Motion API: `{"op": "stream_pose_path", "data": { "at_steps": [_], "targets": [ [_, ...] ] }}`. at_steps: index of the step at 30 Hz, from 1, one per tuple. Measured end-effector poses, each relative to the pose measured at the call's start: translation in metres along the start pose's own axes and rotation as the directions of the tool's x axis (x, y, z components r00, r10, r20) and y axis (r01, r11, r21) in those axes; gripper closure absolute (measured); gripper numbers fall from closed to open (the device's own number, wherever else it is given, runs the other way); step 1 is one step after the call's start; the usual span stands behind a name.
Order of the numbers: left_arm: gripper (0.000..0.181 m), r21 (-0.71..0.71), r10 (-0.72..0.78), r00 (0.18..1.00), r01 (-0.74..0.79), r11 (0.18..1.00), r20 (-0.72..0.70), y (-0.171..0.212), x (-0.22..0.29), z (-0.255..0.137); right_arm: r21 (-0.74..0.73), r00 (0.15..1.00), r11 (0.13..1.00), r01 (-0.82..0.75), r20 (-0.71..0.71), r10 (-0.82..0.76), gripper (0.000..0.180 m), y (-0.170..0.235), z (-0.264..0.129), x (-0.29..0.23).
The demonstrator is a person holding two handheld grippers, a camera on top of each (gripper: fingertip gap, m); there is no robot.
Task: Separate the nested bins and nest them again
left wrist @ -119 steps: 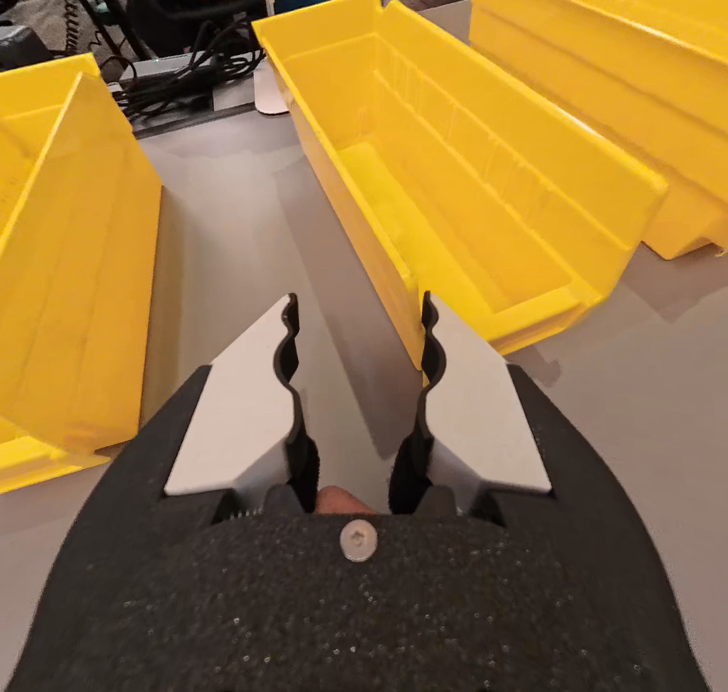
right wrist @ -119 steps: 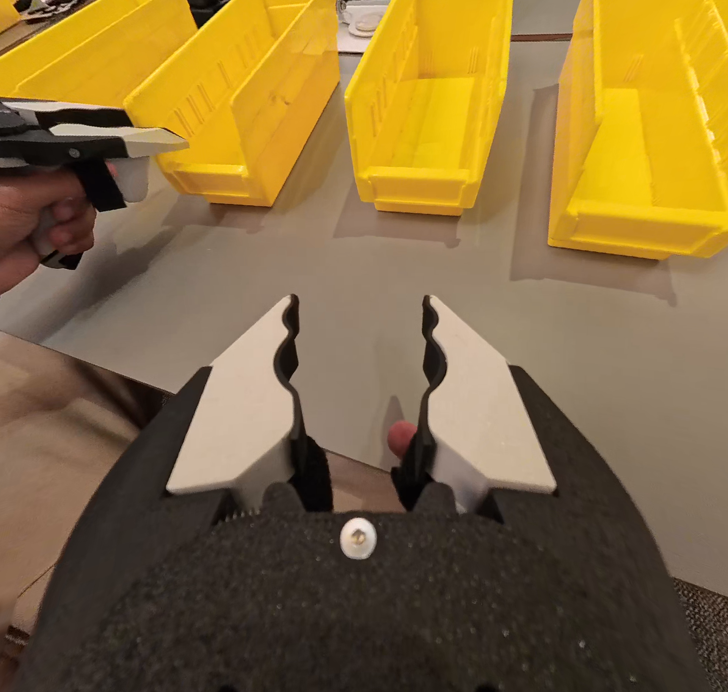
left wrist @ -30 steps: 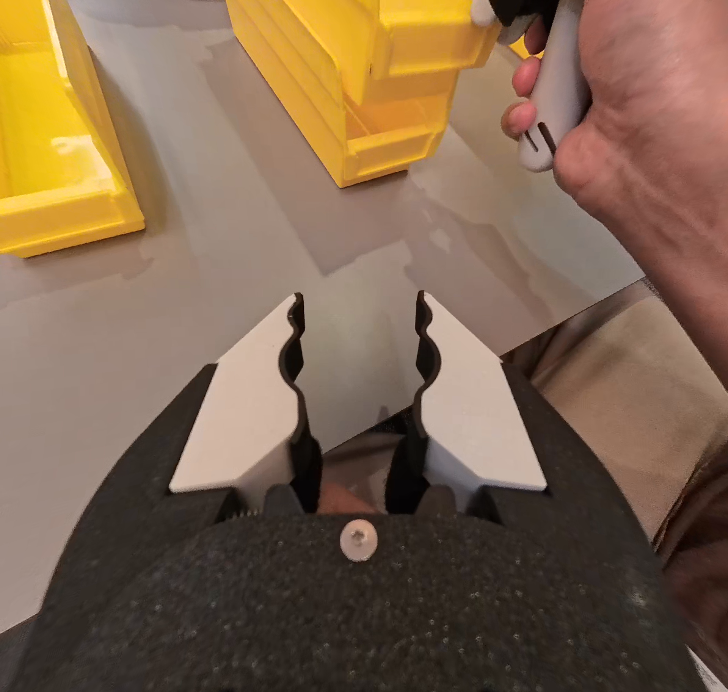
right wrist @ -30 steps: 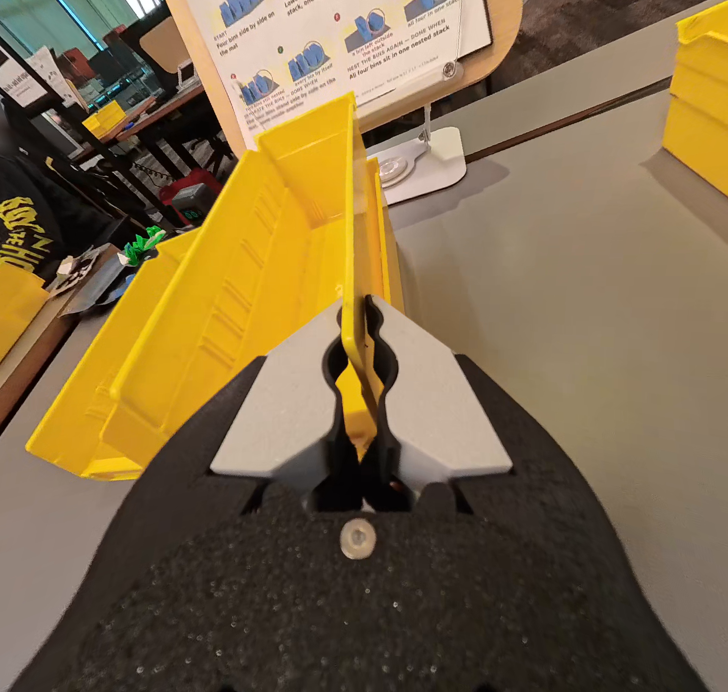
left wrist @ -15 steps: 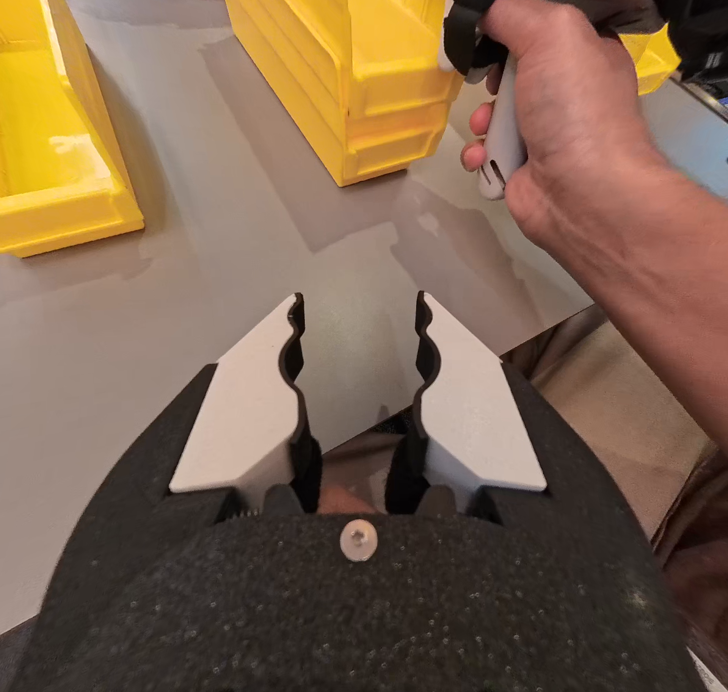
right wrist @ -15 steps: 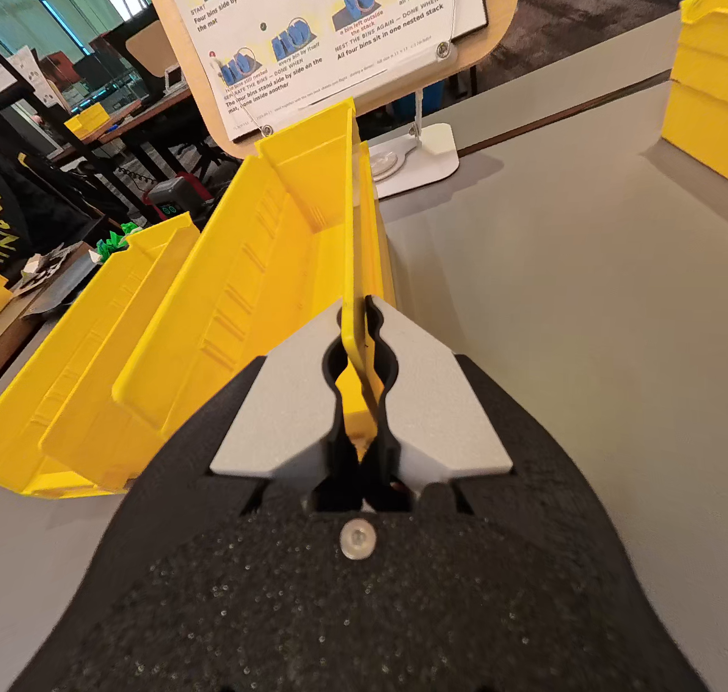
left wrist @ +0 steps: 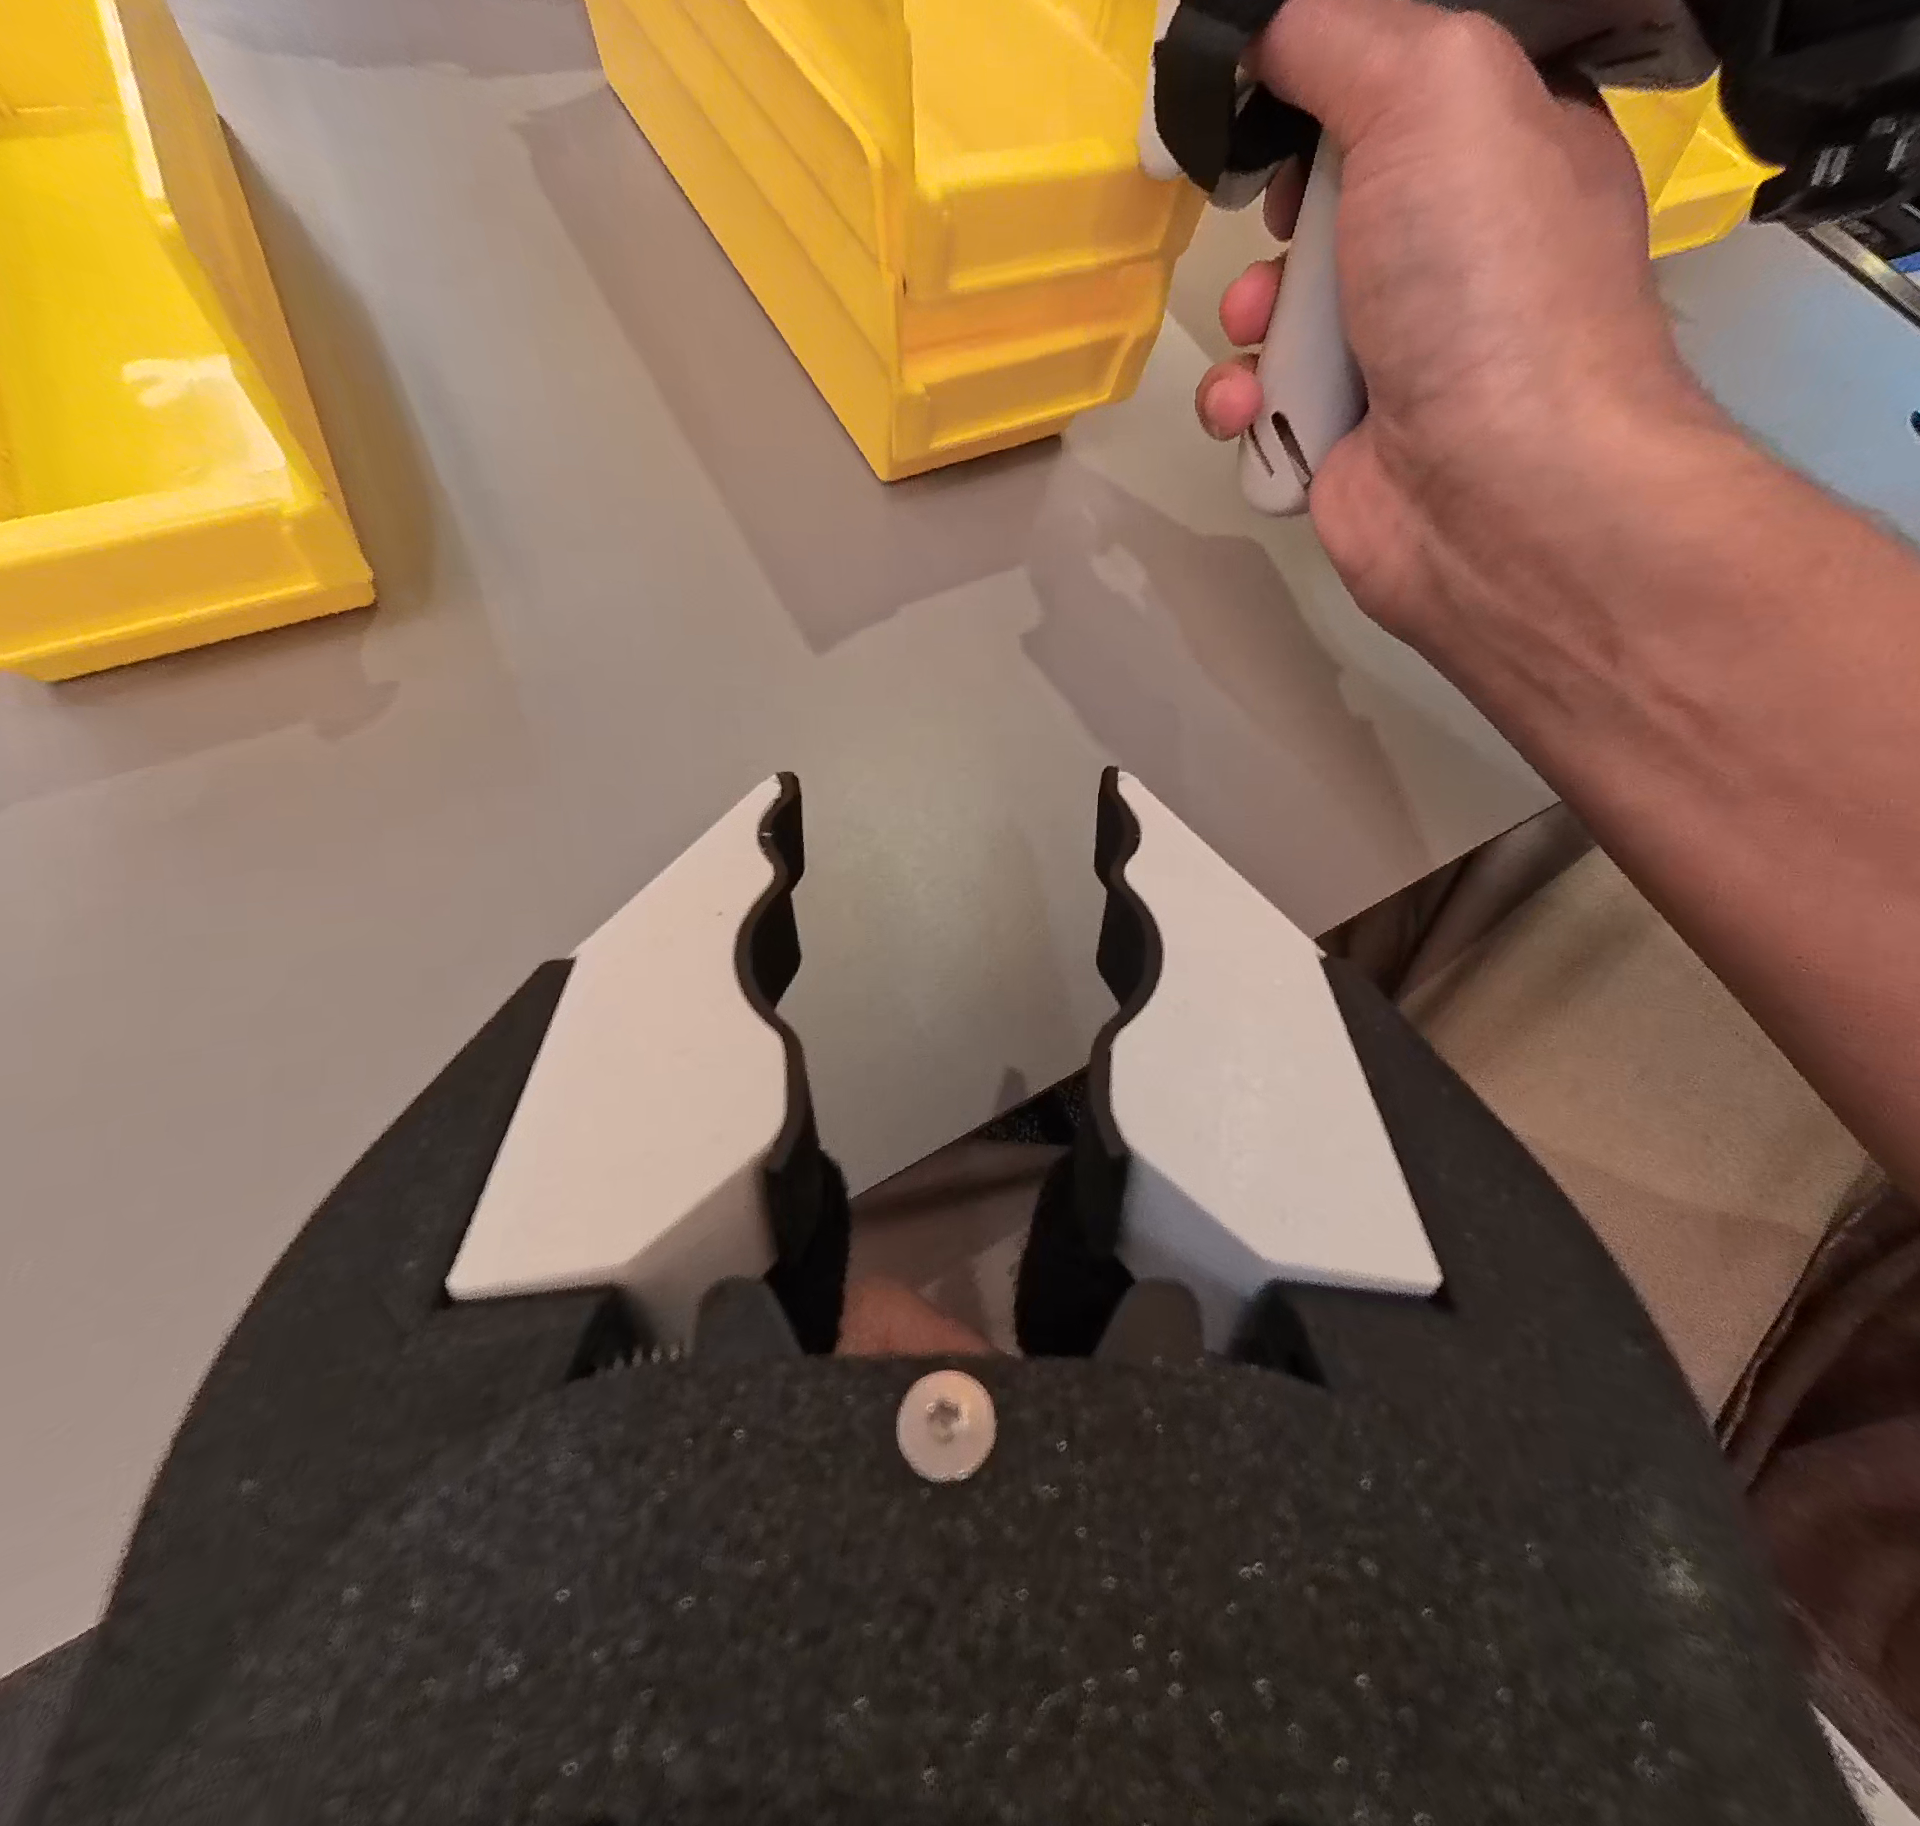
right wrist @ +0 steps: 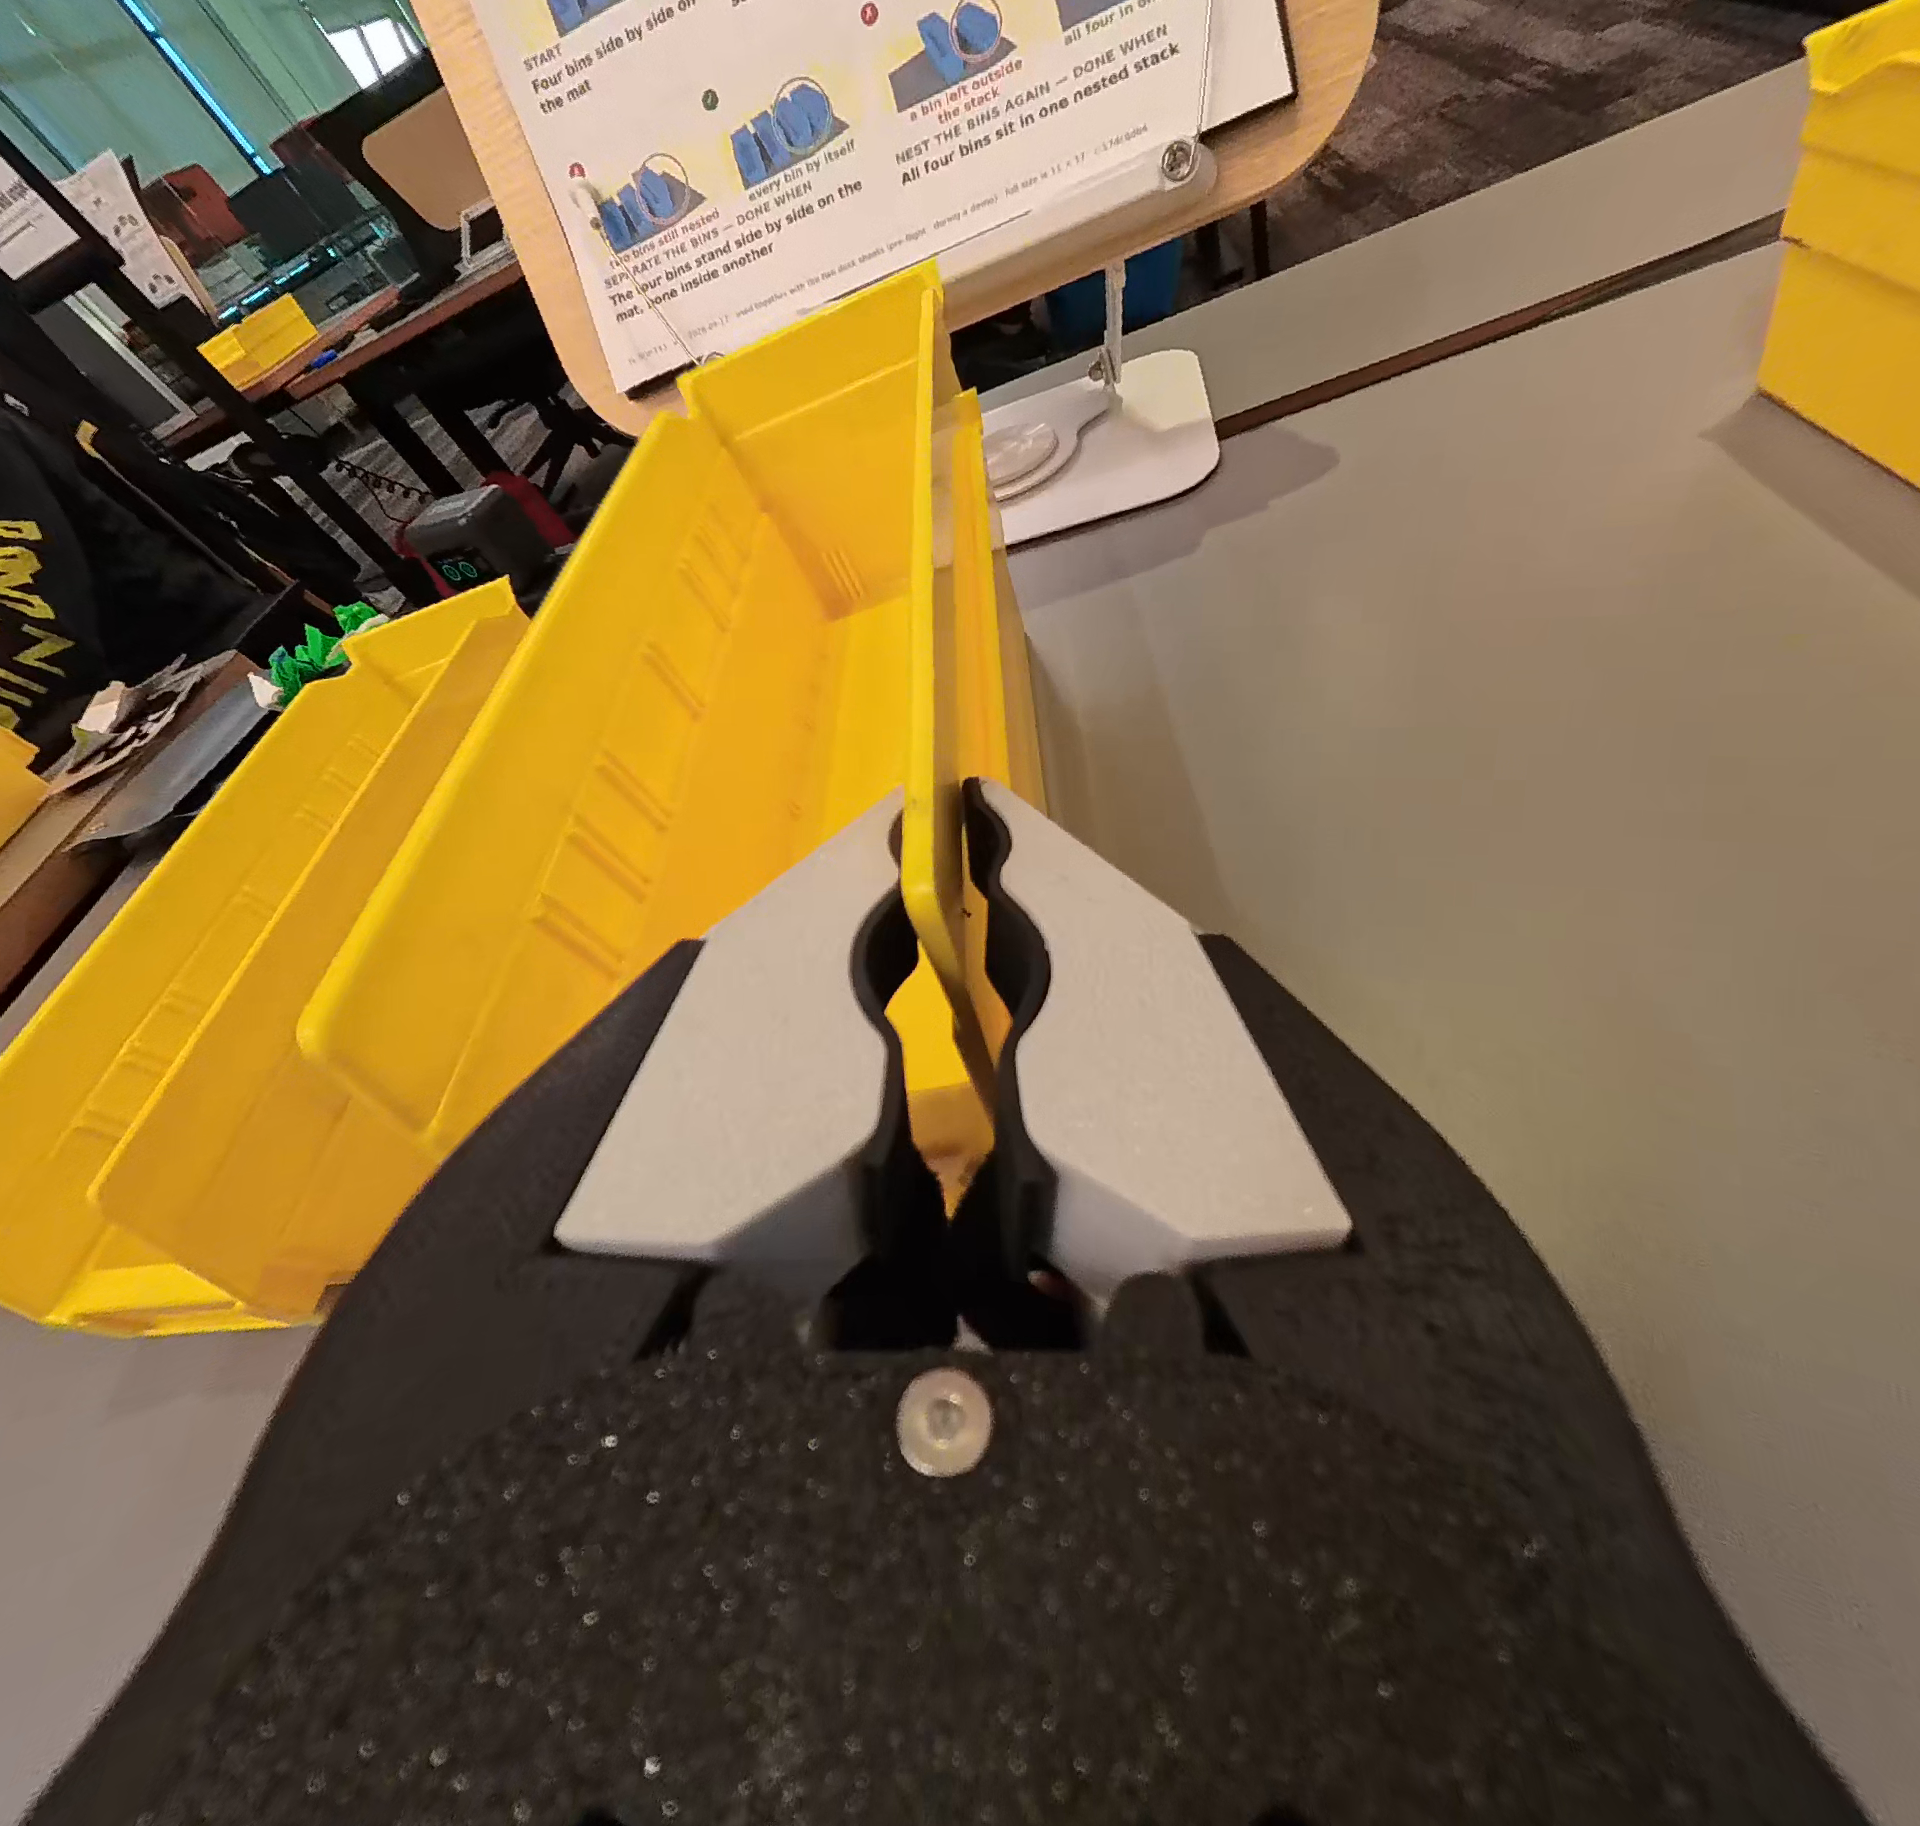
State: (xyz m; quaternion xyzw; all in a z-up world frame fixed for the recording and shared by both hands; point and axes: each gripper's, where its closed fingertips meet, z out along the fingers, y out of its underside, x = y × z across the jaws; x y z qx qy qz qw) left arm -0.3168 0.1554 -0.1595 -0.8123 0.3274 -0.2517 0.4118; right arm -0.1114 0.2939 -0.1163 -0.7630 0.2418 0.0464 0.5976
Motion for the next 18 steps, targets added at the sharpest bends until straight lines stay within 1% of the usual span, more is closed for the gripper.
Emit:
{"op": "stream_pose_path", "data": {
  "at_steps": [12, 16, 18],
  "targets": [
    [0.126, -0.002, 0.004, 1.000, -0.004, 1.000, 0.001, 0.000, 0.000, 0.000, -0.024, 0.998, 0.998, 0.057, -0.014, -0.057, 0.174, 0.008, 0.005, 0.003],
    [0.126, -0.006, 0.002, 1.000, -0.002, 1.000, 0.001, 0.002, -0.001, -0.001, 0.017, 0.995, 0.995, 0.099, 0.017, -0.099, 0.166, -0.004, -0.007, 0.000],
    [0.126, -0.007, -0.005, 1.000, 0.005, 1.000, 0.000, 0.002, -0.002, -0.001, 0.047, 0.990, 0.989, 0.138, 0.016, -0.139, 0.166, -0.014, -0.014, 0.000]
  ]
}}
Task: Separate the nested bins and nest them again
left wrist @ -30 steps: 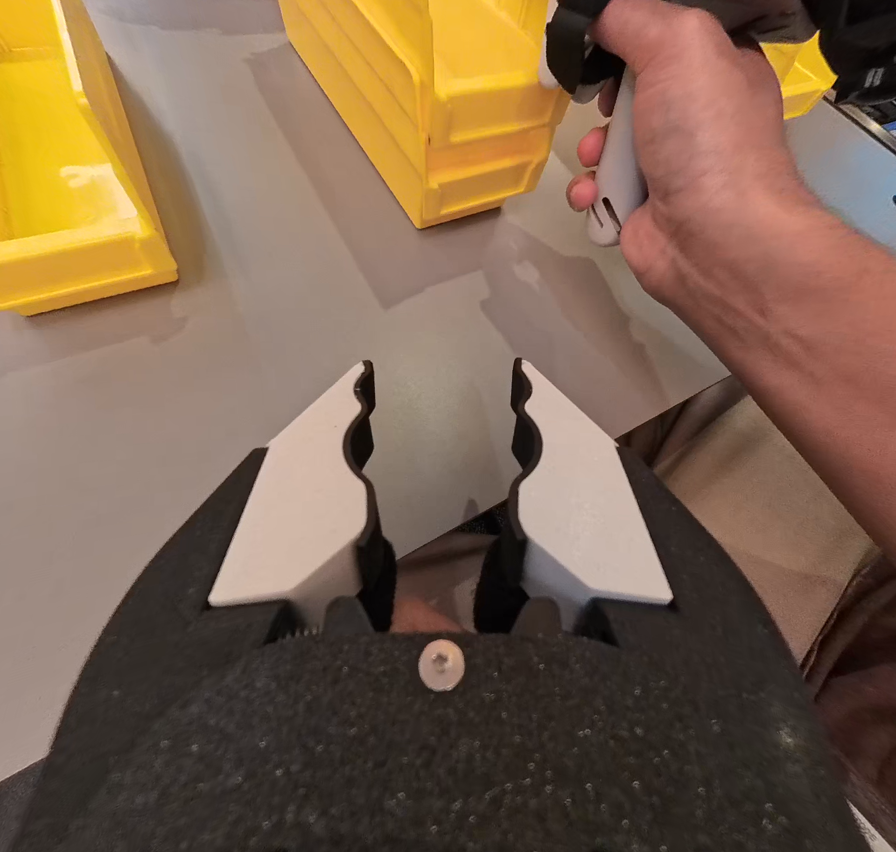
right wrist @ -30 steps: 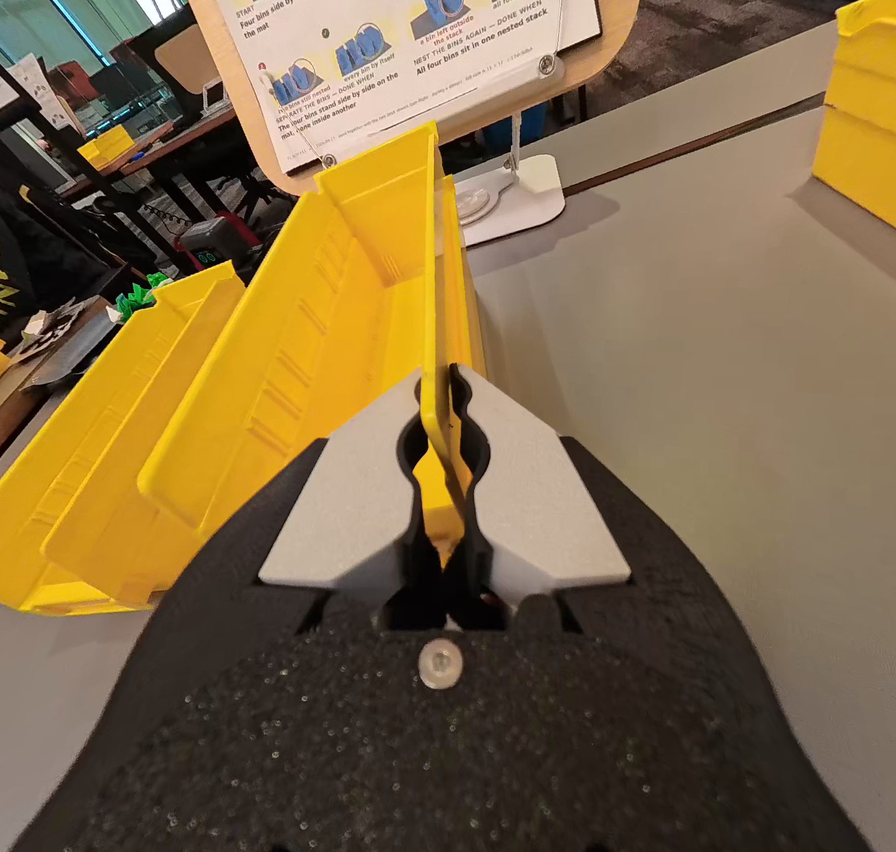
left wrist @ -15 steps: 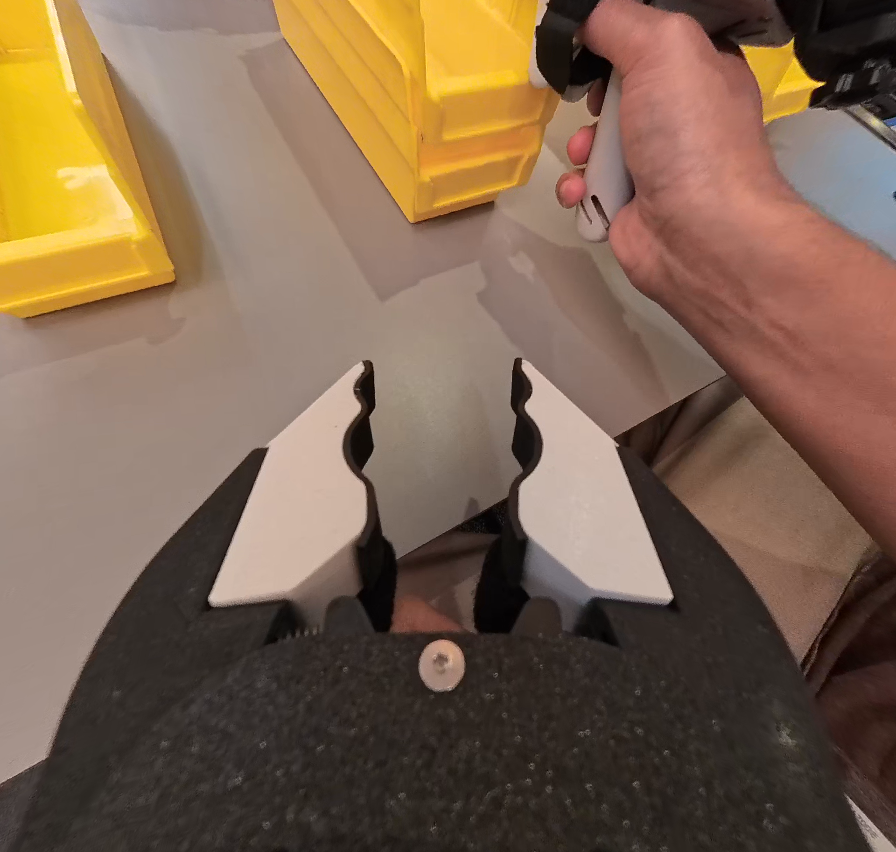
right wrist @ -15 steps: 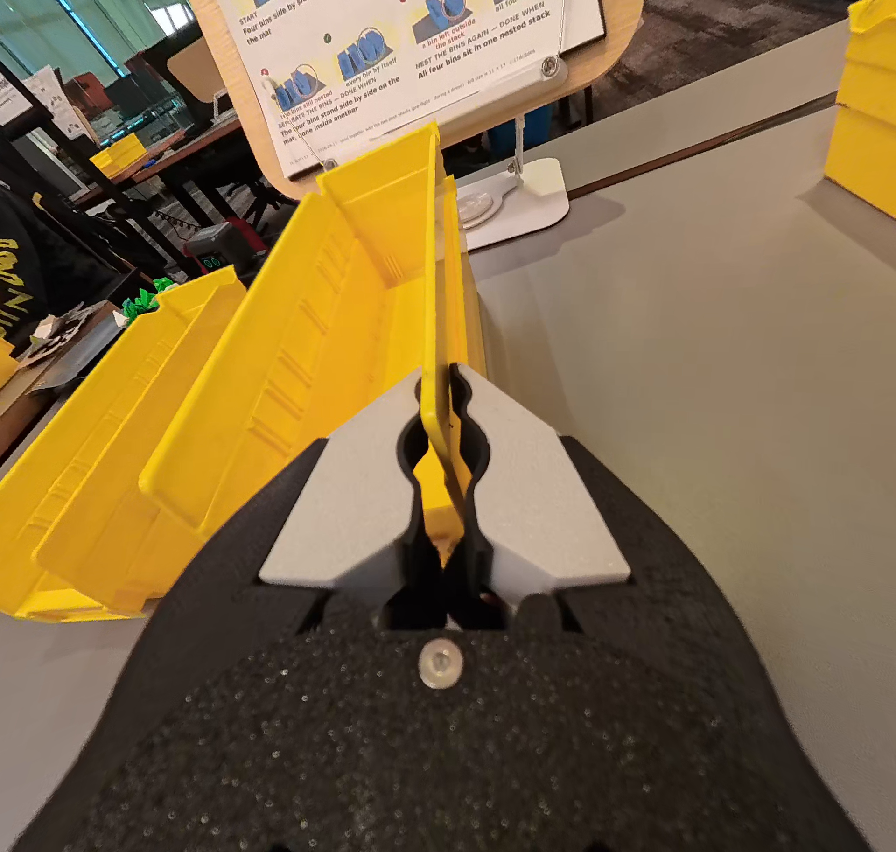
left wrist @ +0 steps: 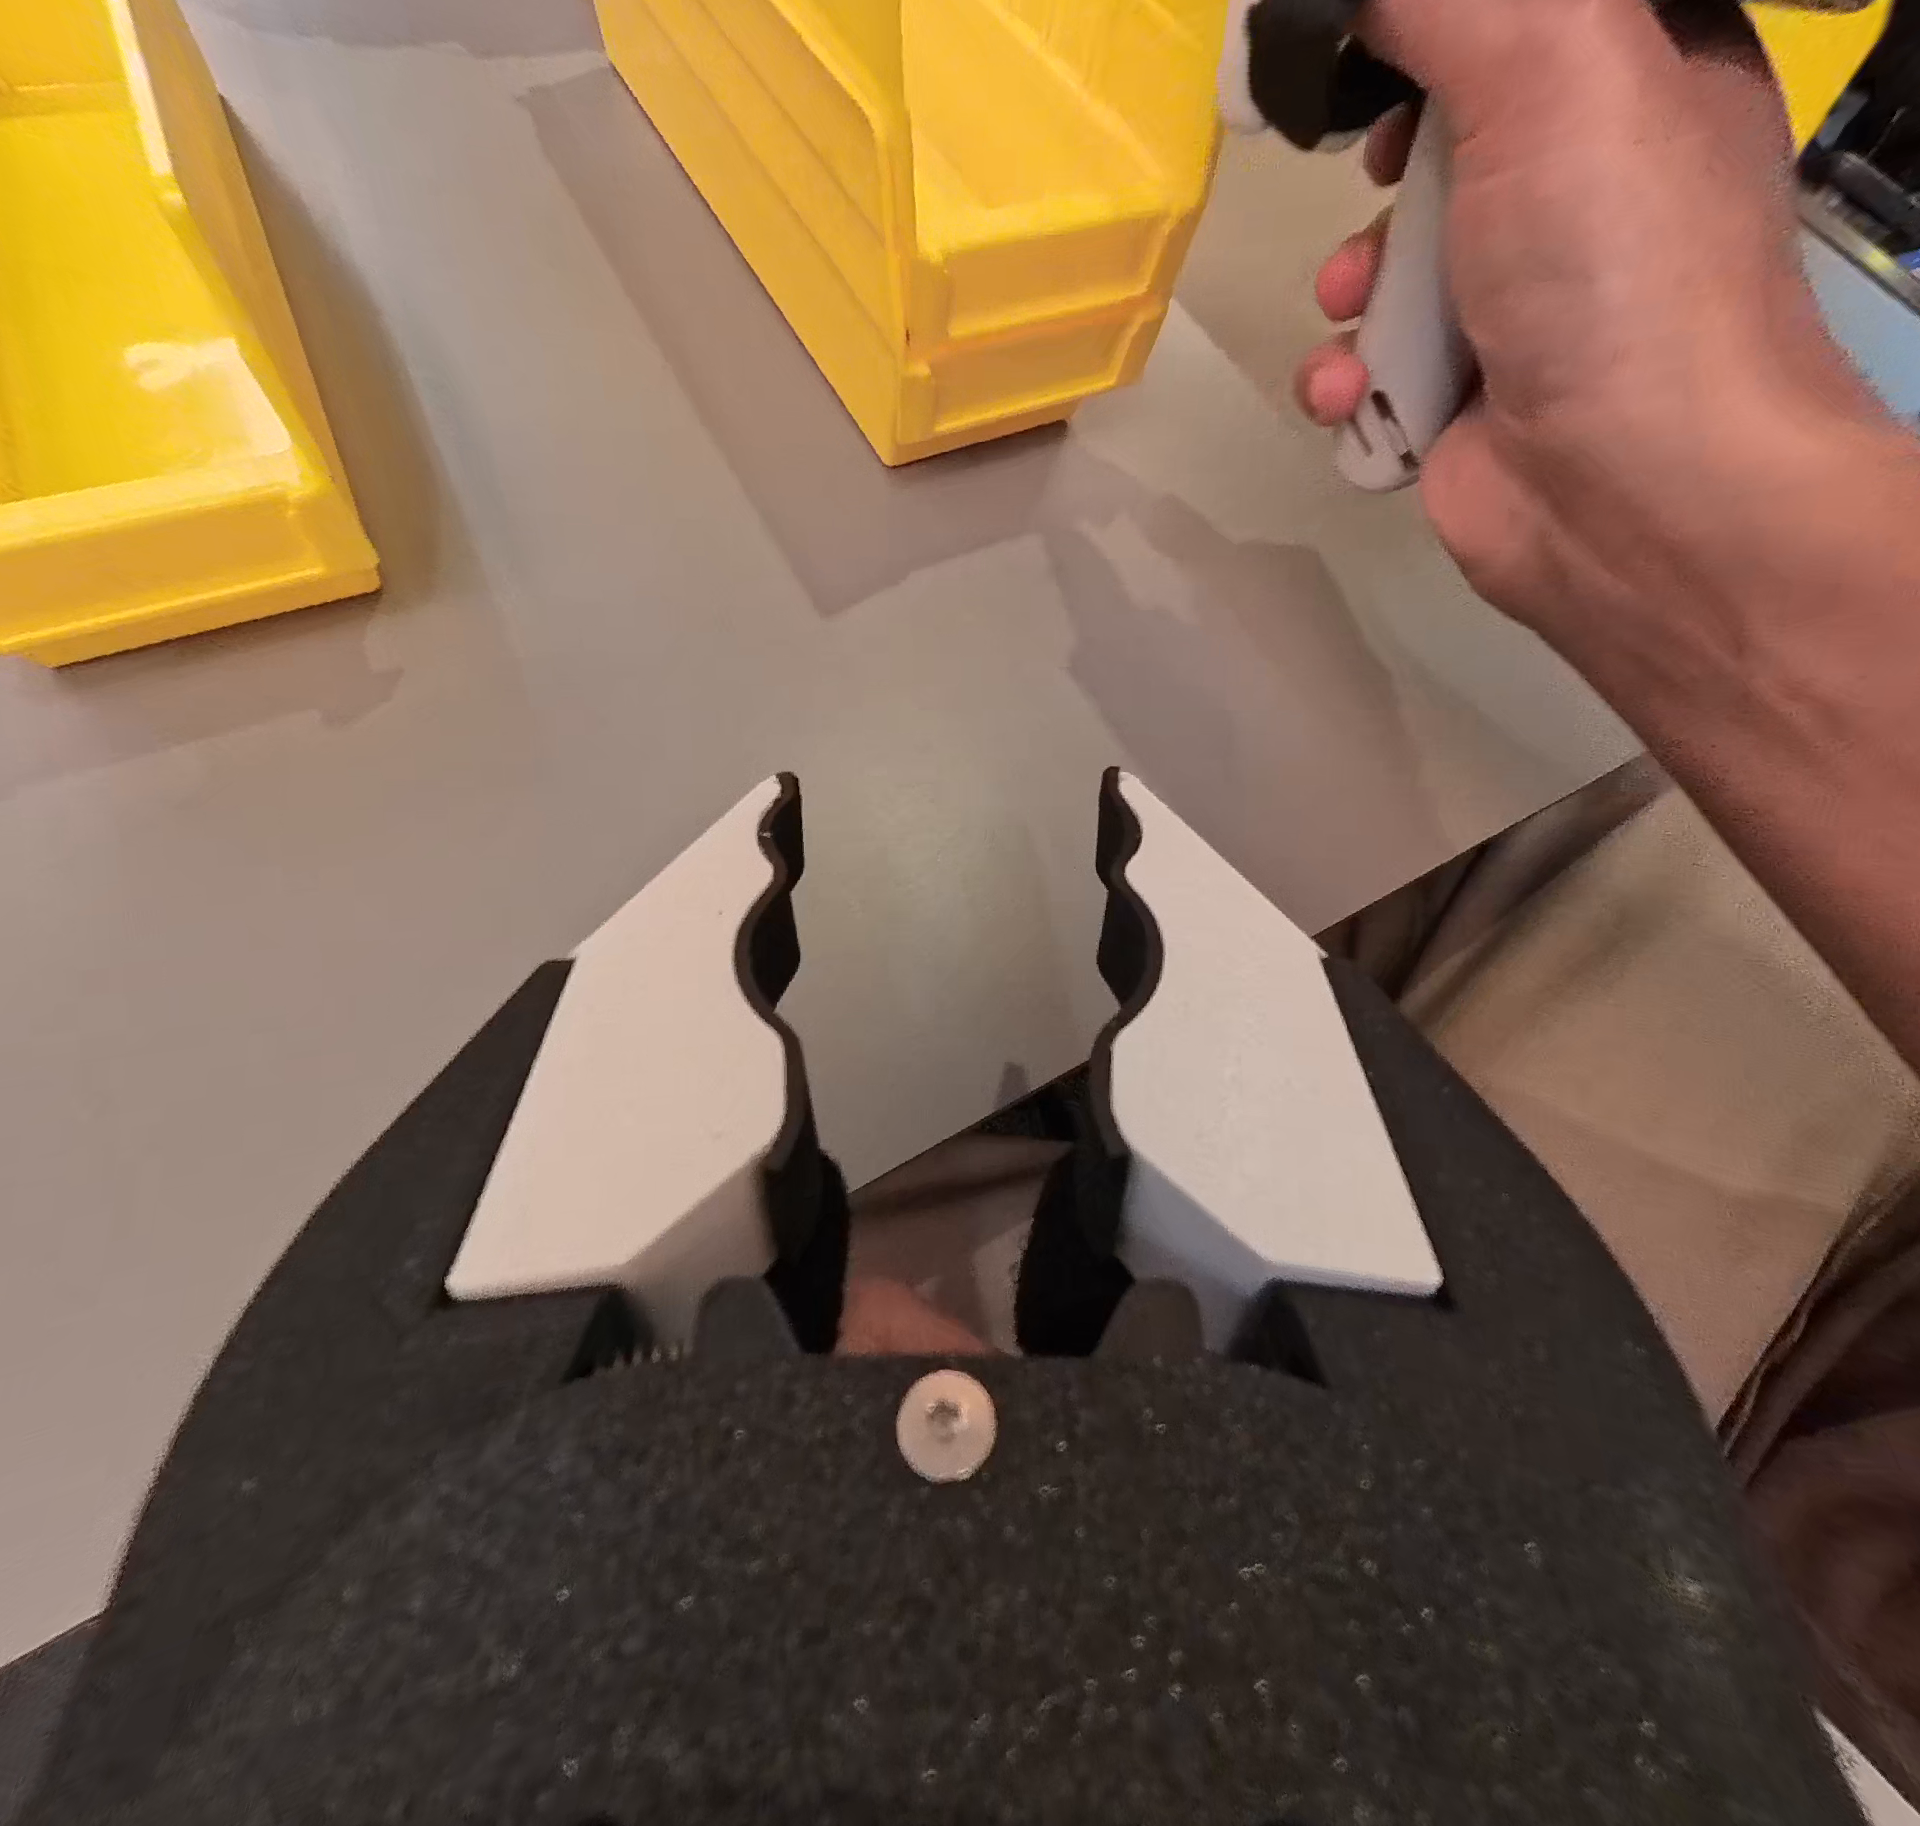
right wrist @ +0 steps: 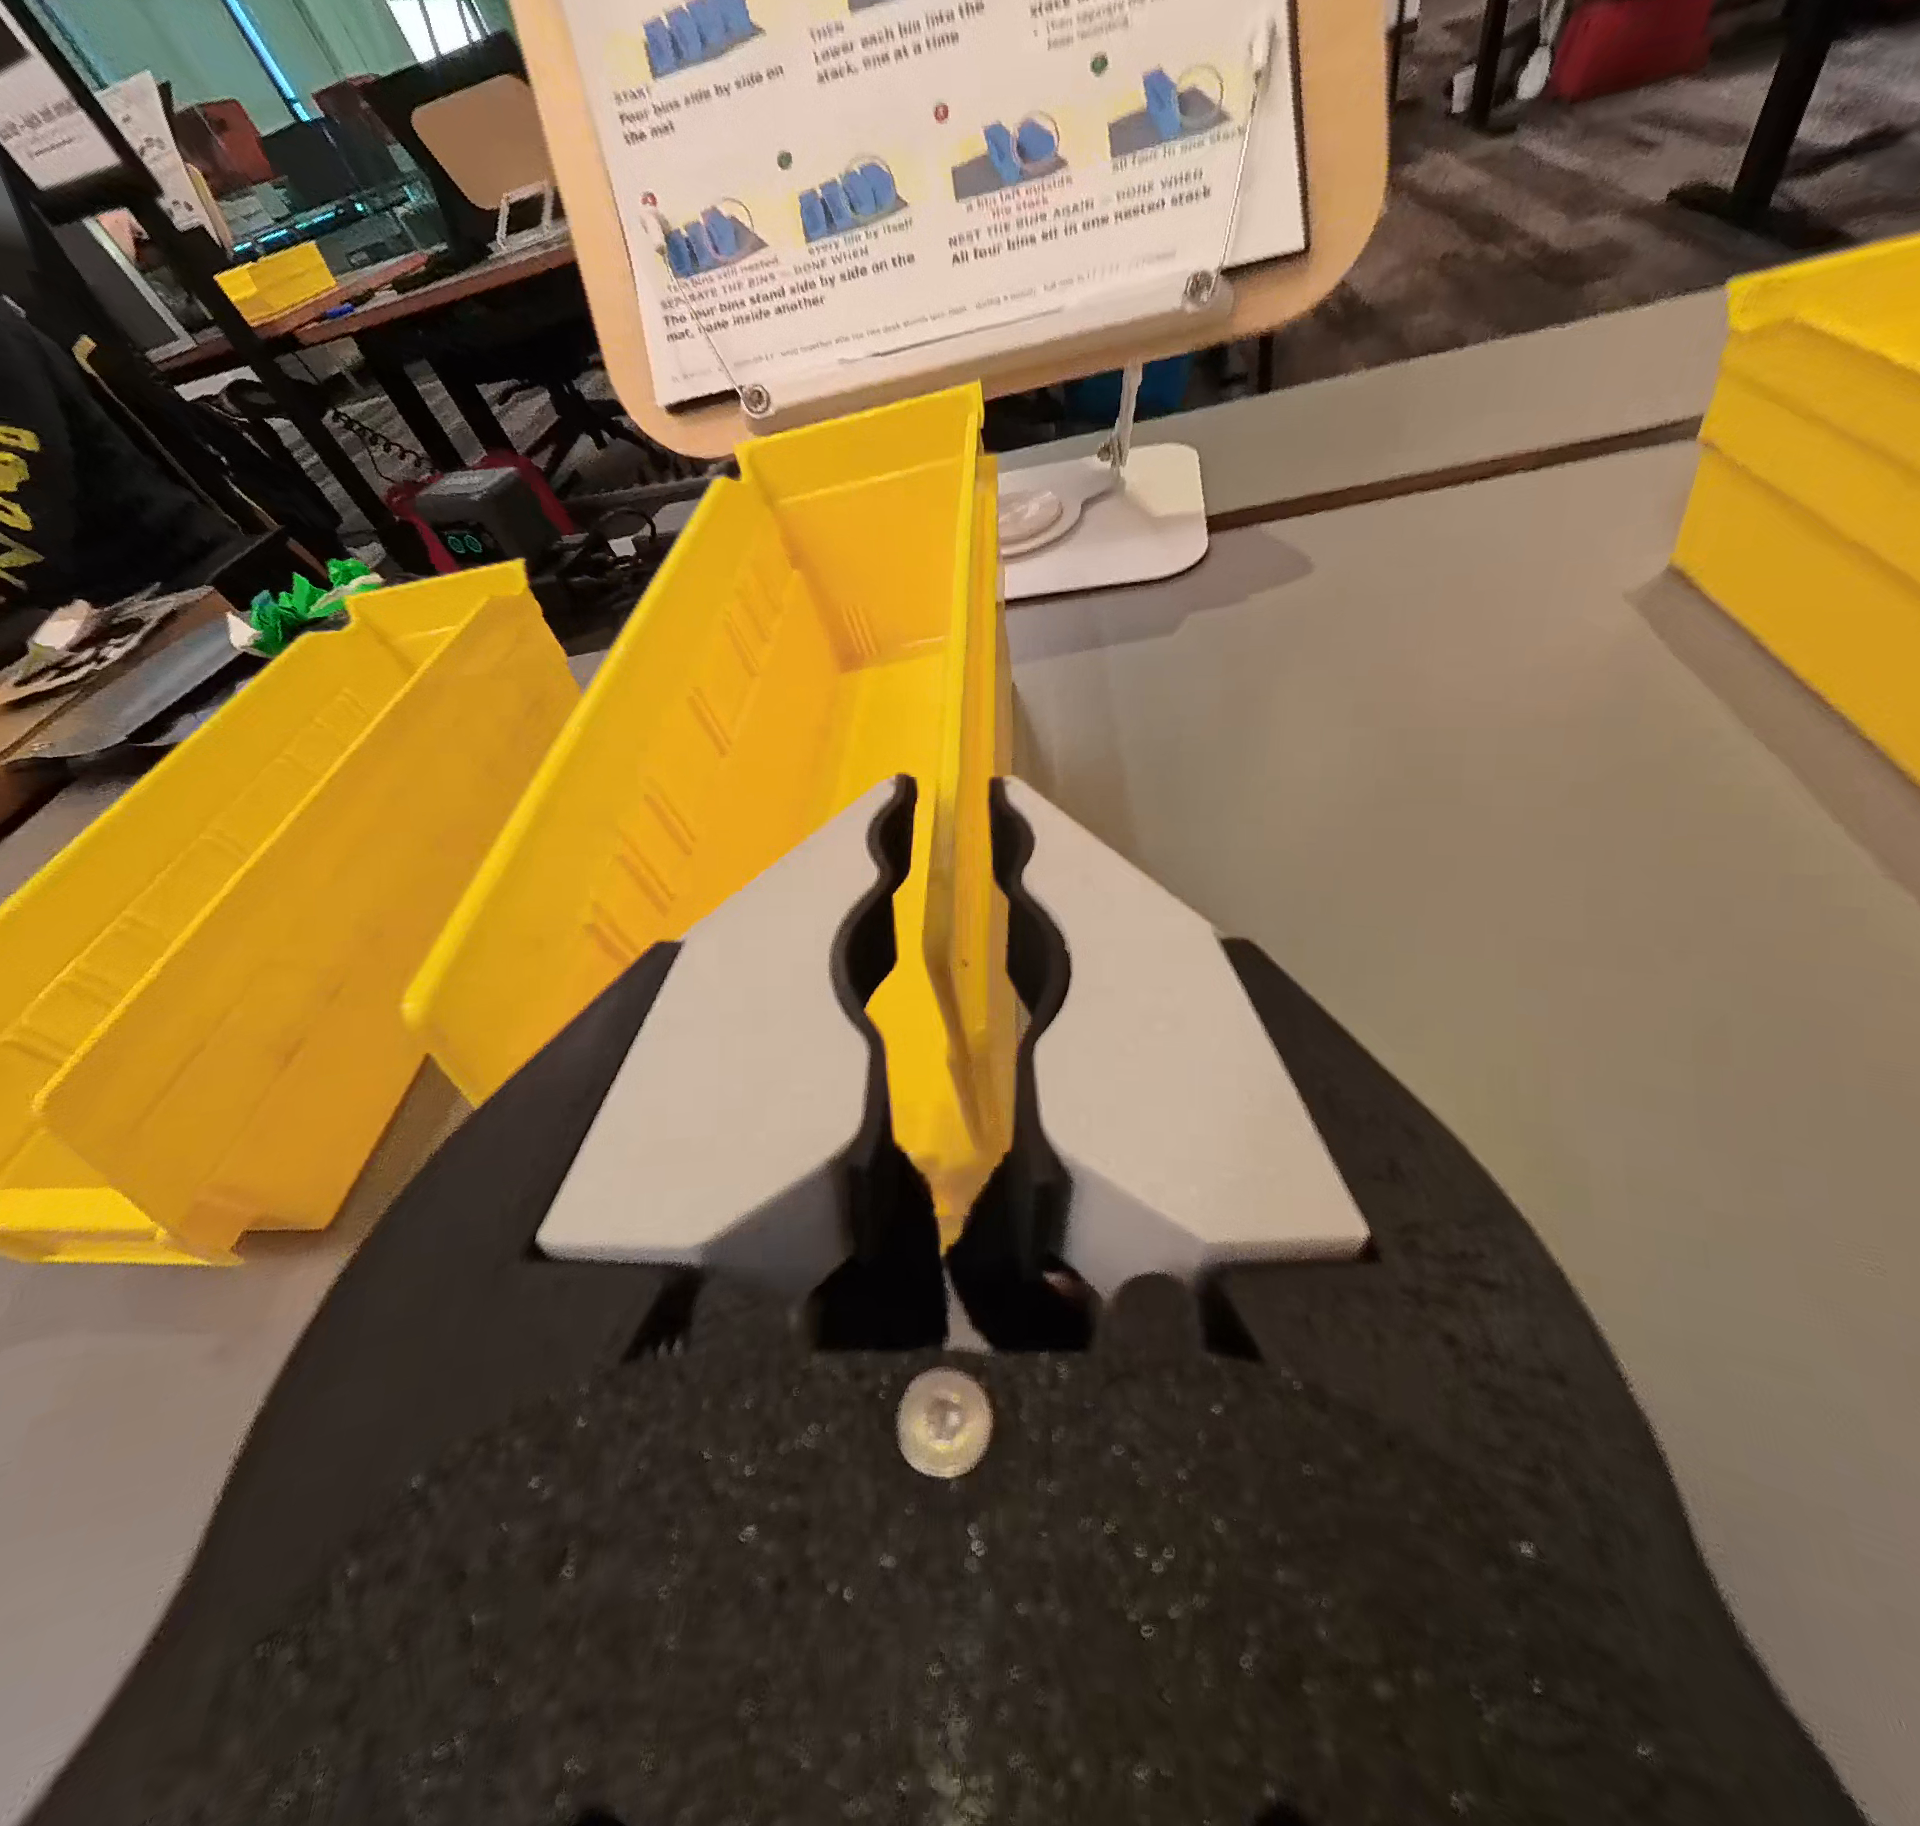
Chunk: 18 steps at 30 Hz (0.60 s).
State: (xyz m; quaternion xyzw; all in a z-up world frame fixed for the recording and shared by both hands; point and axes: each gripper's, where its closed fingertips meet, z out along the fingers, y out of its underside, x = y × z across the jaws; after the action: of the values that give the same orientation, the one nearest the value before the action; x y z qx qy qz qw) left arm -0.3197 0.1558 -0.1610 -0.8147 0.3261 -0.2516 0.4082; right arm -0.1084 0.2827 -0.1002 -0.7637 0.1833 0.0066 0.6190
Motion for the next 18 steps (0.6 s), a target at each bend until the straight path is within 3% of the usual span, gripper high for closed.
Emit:
{"op": "stream_pose_path", "data": {
  "at_steps": [5, 15, 18],
  "targets": [
    [0.126, -0.004, -0.024, 1.000, 0.024, 1.000, -0.008, 0.000, -0.002, 0.001, -0.060, 0.997, 0.996, 0.067, 0.035, -0.065, 0.175, 0.010, -0.001, 0.000],
    [0.125, -0.024, -0.050, 0.998, 0.051, 0.998, 0.047, 0.002, -0.027, 0.006, -0.225, 0.989, 0.974, -0.011, 0.140, 0.044, 0.175, 0.006, -0.006, -0.004],
    [0.125, -0.031, -0.051, 0.993, 0.055, 0.998, 0.108, 0.004, -0.048, 0.006, -0.077, 0.978, 0.997, 0.014, 0.209, 0.002, 0.158, -0.030, -0.033, 0.026]
  ]
}}
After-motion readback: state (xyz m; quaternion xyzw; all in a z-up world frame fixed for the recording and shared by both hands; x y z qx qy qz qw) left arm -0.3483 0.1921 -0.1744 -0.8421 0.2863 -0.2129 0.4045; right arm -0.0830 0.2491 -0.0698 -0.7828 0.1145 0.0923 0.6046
